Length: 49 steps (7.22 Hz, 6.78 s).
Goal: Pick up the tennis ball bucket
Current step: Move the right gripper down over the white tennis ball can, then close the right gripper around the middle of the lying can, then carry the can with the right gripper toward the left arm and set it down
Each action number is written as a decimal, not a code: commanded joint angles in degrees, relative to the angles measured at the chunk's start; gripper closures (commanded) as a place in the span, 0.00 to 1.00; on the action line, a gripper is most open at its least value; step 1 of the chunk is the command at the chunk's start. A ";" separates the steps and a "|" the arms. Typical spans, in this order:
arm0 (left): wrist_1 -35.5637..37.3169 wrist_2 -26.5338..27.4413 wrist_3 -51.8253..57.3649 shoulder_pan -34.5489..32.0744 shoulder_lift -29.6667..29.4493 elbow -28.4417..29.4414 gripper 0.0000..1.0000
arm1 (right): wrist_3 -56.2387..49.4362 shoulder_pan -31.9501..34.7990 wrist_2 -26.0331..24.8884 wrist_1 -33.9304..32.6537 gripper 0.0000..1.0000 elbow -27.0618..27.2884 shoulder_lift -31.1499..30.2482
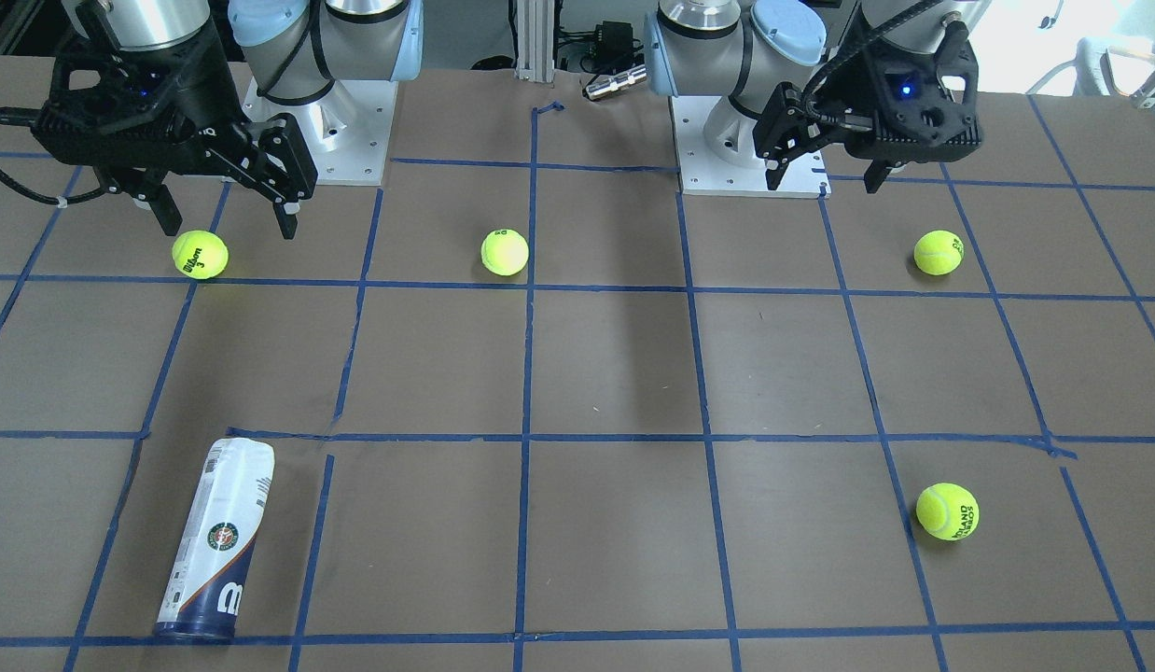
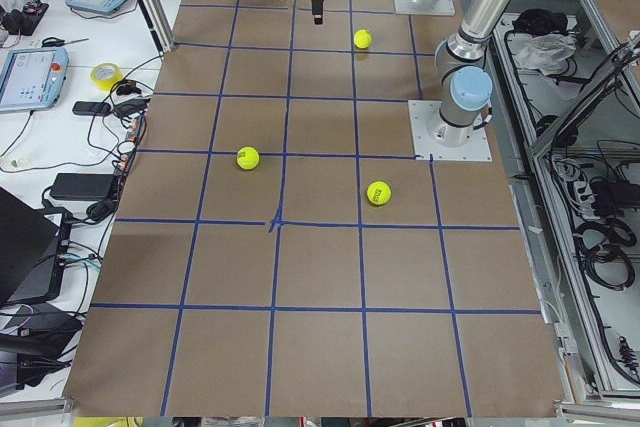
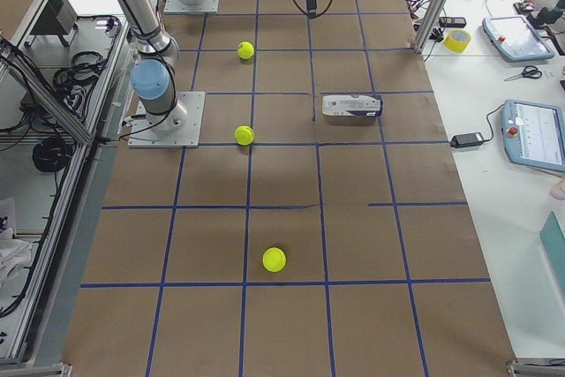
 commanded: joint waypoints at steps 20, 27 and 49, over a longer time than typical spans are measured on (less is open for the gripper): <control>2.70 -1.01 0.44 -0.17 1.52 0.51 0.00 | 1.62 -8.91 0.57 -26.12 0.12 -0.22 37.06; -0.56 -1.10 1.84 0.10 0.82 -0.11 0.00 | -7.99 -8.38 0.48 -25.68 0.23 -2.41 36.53; 8.32 -1.97 2.03 0.10 -1.11 -3.36 0.00 | -60.69 24.84 -2.51 -31.93 0.00 -14.28 44.98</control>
